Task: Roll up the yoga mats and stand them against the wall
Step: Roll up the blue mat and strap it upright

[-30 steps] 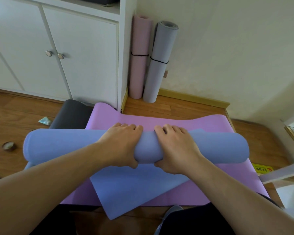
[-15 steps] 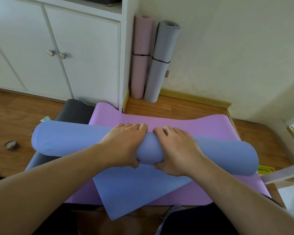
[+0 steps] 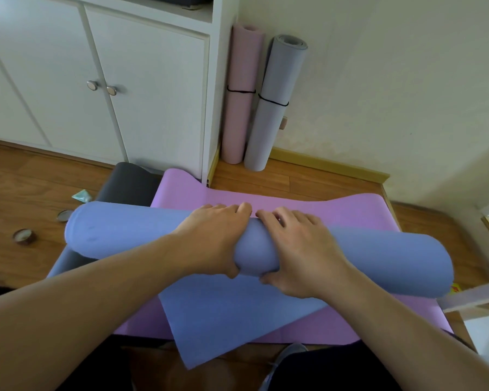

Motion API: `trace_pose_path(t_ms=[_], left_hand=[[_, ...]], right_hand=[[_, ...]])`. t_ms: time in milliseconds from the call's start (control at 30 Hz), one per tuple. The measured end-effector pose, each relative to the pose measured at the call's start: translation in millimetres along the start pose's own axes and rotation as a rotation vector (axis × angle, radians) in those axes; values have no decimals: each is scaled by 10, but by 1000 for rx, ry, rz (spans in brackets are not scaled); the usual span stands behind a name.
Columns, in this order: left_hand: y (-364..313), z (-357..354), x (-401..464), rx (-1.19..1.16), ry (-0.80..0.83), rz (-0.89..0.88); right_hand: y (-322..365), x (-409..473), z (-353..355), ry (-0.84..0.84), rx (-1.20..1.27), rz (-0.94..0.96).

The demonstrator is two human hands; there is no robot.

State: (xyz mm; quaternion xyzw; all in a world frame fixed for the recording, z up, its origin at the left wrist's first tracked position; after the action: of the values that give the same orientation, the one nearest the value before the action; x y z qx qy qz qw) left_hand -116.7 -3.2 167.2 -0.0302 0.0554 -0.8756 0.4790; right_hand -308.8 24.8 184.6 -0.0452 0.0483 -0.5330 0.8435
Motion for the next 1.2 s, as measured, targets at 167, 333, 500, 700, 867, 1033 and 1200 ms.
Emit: trace_pose_path(t_ms=[167,333,500,700,867,1033,1200], left_hand=[[-7,-45,-38,62,-37,-43],[-49,-113,-27,180,-69,-42],[22,75,-6,133,-125,-28],[-42,-4,-54,174,-163,-70],[-55,-155,-17,329,-124,-91],[-41,-61,33,192,-95,-59],[-22,-20,-24,47,-85,-27]], right_hand=[[-56,52,63,22,83,-50],[-45,11,71,1,100,-37],[16,-14,57,-118,-12,-17],[-35,31,57,-9,42,-104],[-67,-22,115,29,132,-111],[-9,-69,47,-54,-34,-33],[-22,-22,27,-38,-79,-52]])
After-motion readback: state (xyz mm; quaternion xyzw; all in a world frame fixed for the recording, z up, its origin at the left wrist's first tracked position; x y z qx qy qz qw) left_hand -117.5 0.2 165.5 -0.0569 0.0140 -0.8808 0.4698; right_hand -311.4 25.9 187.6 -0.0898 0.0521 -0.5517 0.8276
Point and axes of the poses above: each hand's wrist, its own x-axis towards the middle knuckle, its own z-axis out of the back of the hand, y = z × x, the point moved 1 cm from there along x, towards the middle knuckle, and after that the axes turned 1 degree about -z, right-handed, at the moved point
